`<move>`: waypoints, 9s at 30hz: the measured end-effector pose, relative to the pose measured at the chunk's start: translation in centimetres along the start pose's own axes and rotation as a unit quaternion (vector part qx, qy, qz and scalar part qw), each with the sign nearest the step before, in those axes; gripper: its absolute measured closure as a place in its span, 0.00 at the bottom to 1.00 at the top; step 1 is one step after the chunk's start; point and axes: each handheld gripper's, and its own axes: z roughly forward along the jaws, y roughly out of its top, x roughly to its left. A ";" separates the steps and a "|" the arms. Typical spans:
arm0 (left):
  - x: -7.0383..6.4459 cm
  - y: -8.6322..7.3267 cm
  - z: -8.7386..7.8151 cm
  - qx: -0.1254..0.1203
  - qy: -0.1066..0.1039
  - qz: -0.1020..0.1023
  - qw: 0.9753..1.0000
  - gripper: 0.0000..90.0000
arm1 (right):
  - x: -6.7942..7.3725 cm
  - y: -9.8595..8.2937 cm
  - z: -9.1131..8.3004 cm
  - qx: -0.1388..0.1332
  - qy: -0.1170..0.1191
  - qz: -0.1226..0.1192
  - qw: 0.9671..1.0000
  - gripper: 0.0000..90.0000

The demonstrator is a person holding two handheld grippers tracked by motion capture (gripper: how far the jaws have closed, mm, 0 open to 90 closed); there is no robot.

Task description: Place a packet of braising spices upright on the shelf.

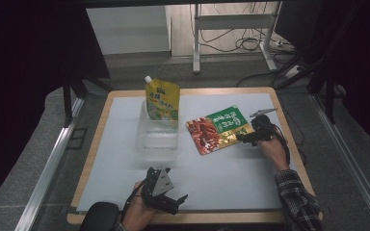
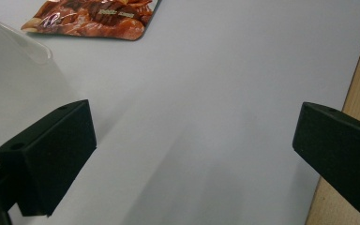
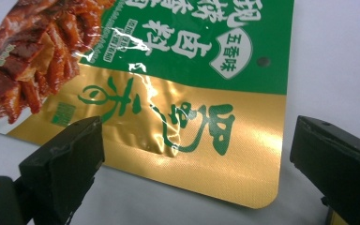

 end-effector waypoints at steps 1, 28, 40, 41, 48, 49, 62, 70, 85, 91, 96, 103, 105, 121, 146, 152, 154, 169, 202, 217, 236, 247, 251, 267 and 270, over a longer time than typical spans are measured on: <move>0.0 0.0 0.0 0.000 -0.001 0.000 1.000 0.00 | -0.1 -0.1 0.1 0.001 0.000 -0.001 1.000 0.04; -0.3 0.1 0.2 0.005 -0.004 0.009 1.000 0.00 | 0.7 0.3 0.5 -0.009 0.057 0.036 0.998 0.04; -0.5 0.1 0.3 0.011 -0.004 0.017 1.000 0.00 | 1.4 1.2 1.3 0.008 0.010 0.047 0.999 0.25; -0.5 0.1 0.3 0.012 -0.003 0.018 1.000 0.00 | 1.2 1.2 1.2 0.002 0.006 0.052 0.999 0.34; -0.6 0.1 0.4 0.013 0.001 0.025 1.000 0.00 | 0.8 1.0 0.8 -0.018 -0.004 0.057 0.998 0.79; -0.6 0.1 0.4 0.012 0.002 0.024 1.000 0.00 | 0.9 1.0 0.9 -0.017 -0.010 0.055 0.998 0.84; -0.5 0.1 0.2 0.009 0.006 0.023 1.000 0.00 | 1.9 2.0 -0.3 -0.045 -0.026 0.034 0.998 0.99; -0.4 0.1 0.2 0.009 0.007 0.021 1.000 0.00 | 2.7 3.0 -1.9 -0.065 -0.024 0.013 0.998 0.99; -0.4 0.1 0.2 0.014 0.009 0.028 0.999 0.00 | 4.3 5.1 -5.1 -0.111 0.008 0.013 0.994 0.99; -0.4 0.1 0.2 0.010 0.011 0.027 1.000 0.00 | 5.3 6.2 -6.0 -0.124 0.025 0.007 0.992 0.99; -0.4 0.2 0.2 0.010 0.010 0.028 1.000 0.00 | 6.5 7.6 -6.6 -0.128 0.032 -0.010 0.991 0.99; -0.4 0.2 0.1 0.009 0.011 0.029 0.999 0.00 | 8.3 9.5 -7.1 -0.132 0.043 -0.031 0.990 0.99; -0.5 0.2 0.1 0.009 0.011 0.028 1.000 0.00 | 8.8 9.9 -7.3 -0.132 0.047 -0.038 0.989 0.99; -0.6 0.2 0.2 0.008 0.009 0.032 0.999 0.00 | 11.6 12.4 -9.1 -0.130 0.054 -0.094 0.986 0.99; -0.7 0.2 0.3 0.005 0.004 0.024 1.000 0.00 | 13.2 13.5 -12.8 -0.150 0.108 -0.121 0.975 0.99; -0.5 0.1 0.3 0.003 -0.009 0.020 1.000 0.00 | 13.6 14.4 -13.0 -0.152 0.128 -0.128 0.972 0.99; -0.5 0.2 0.3 0.000 -0.012 0.019 1.000 0.00 | 13.8 14.6 -12.9 -0.153 0.133 -0.130 0.970 0.99; -0.6 0.3 0.1 -0.007 -0.021 0.023 0.999 0.00 | 15.5 17.3 -11.8 -0.162 0.169 -0.139 0.962 0.99; -0.2 0.2 0.0 -0.004 -0.017 0.021 1.000 0.00 | 20.4 22.5 -4.3 -0.168 0.208 -0.165 0.949 0.99; -0.3 0.1 0.0 -0.002 -0.019 0.020 1.000 0.00 | 20.0 22.0 -1.9 -0.174 0.223 -0.141 0.949 0.99; -0.5 0.1 0.3 0.013 -0.023 0.030 0.999 0.00 | 17.9 19.9 -0.3 -0.138 0.180 -0.131 0.965 0.99; -0.5 0.1 0.4 0.016 -0.022 0.034 0.999 0.00 | 17.7 19.3 -0.7 -0.139 0.171 -0.134 0.966 0.84; -0.5 0.1 0.4 0.019 -0.023 0.037 0.999 0.00 | 17.8 19.4 -1.0 -0.143 0.164 -0.136 0.967 0.74; -0.6 0.1 0.6 0.021 -0.024 0.040 0.999 0.00 | 17.5 18.0 -2.1 -0.148 0.104 -0.180 0.967 0.32; -0.7 0.1 0.6 0.021 -0.024 0.040 0.999 0.00 | 17.0 17.6 -2.3 -0.146 0.105 -0.177 0.968 0.28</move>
